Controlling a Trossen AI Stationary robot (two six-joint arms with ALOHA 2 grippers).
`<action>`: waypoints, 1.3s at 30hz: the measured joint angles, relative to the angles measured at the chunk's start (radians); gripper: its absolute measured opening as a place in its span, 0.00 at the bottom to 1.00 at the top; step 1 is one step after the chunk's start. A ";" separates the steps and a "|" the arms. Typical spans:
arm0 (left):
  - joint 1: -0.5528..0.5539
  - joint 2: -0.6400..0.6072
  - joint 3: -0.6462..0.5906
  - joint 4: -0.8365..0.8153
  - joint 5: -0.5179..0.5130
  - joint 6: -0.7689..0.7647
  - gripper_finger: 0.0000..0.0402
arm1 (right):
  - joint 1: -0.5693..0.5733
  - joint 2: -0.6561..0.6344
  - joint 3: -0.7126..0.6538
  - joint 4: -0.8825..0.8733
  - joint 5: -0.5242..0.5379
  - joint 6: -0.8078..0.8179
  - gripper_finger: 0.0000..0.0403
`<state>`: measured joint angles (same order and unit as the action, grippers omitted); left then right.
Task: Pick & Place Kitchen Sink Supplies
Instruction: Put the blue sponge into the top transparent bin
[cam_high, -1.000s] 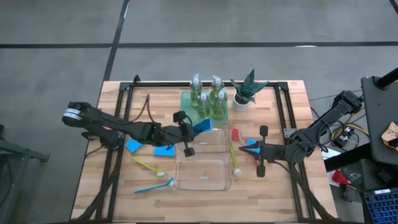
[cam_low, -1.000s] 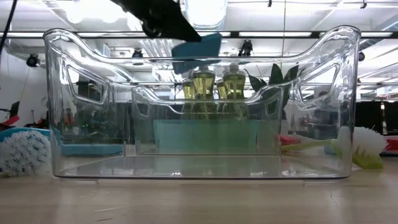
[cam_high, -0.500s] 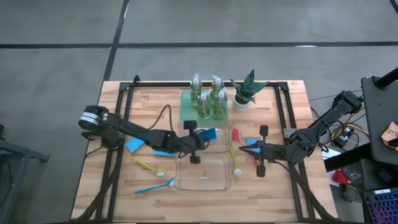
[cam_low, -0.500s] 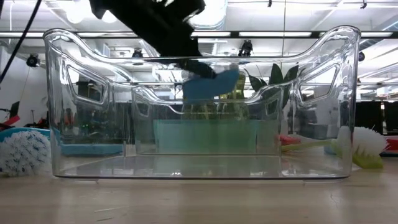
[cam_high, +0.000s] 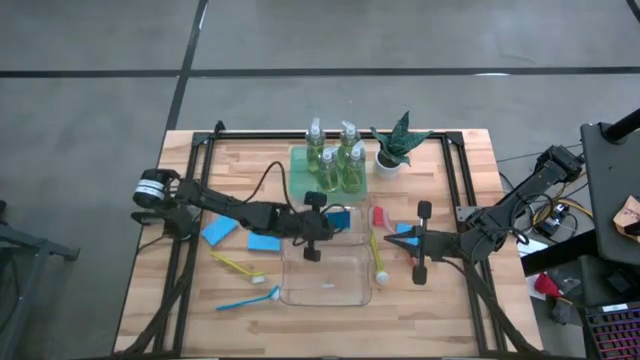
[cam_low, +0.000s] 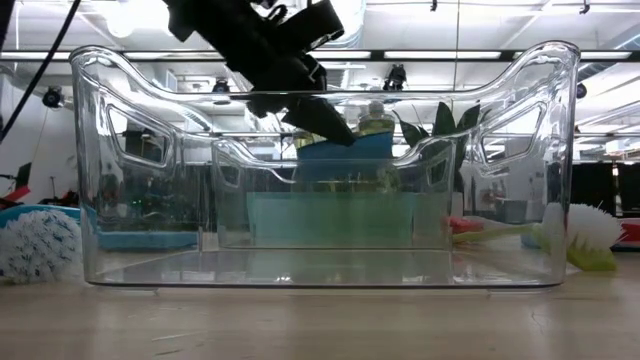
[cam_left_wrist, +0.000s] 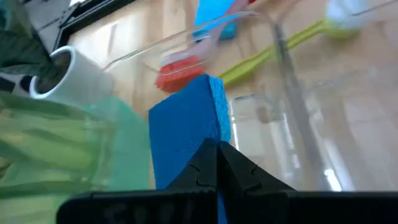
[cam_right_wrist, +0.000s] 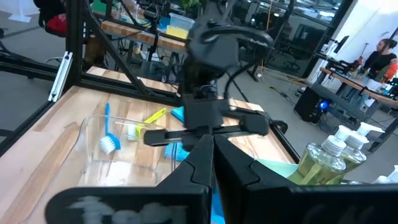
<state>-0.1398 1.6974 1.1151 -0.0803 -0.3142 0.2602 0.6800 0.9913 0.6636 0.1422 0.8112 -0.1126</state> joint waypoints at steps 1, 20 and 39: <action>0.009 0.000 0.012 -0.019 0.002 0.003 0.00 | 0.000 0.000 0.000 0.000 0.000 -0.001 0.02; 0.073 0.003 0.049 -0.138 0.157 -0.052 0.01 | -0.004 0.000 -0.006 -0.004 0.000 0.004 0.02; 0.069 -0.037 0.093 -0.287 0.136 -0.294 0.34 | -0.004 0.000 -0.006 -0.003 0.000 0.008 0.02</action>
<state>-0.0705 1.6608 1.2085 -0.3677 -0.1782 -0.0342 0.6758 0.9913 0.6579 0.1394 0.8112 -0.1047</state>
